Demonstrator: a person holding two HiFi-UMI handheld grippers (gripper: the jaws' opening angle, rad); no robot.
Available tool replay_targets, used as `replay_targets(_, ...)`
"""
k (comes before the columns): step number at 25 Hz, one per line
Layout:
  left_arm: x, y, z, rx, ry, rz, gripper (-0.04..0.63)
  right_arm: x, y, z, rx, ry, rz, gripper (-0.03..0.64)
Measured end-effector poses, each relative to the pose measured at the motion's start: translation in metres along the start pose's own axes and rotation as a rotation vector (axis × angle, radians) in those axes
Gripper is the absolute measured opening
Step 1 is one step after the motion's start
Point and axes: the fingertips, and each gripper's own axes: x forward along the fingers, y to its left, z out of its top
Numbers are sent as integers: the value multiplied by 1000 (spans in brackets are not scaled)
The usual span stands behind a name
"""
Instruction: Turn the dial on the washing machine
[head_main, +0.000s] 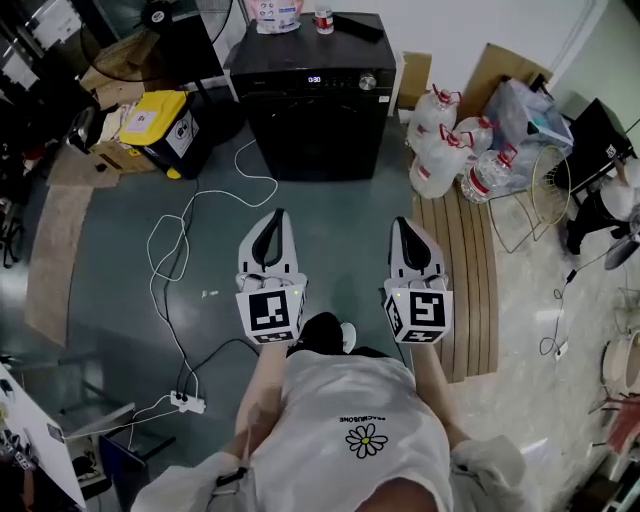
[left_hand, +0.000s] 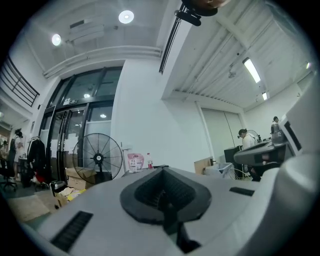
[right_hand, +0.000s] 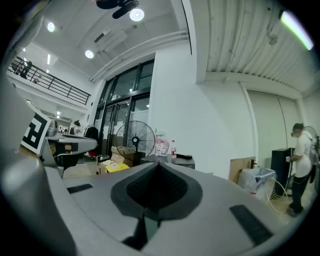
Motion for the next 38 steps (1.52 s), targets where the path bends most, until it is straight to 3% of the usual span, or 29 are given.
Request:
replay_targets(7,21,1,-9,-9,17,14,-2,13,-12,-11,-4,29,13,2)
replay_targets(17,100,6,-21,-31,30,-17,-2,78,-50,-4,-8,6,-34,2)
replay_targets(25,190,47,-32,-49,32,-35,-2,171,-58,-7,-29,36,-50,2)
replay_targets(38,348,98,-41,-64,3,-167,-2,327,-76,6,-37,49,-156,2)
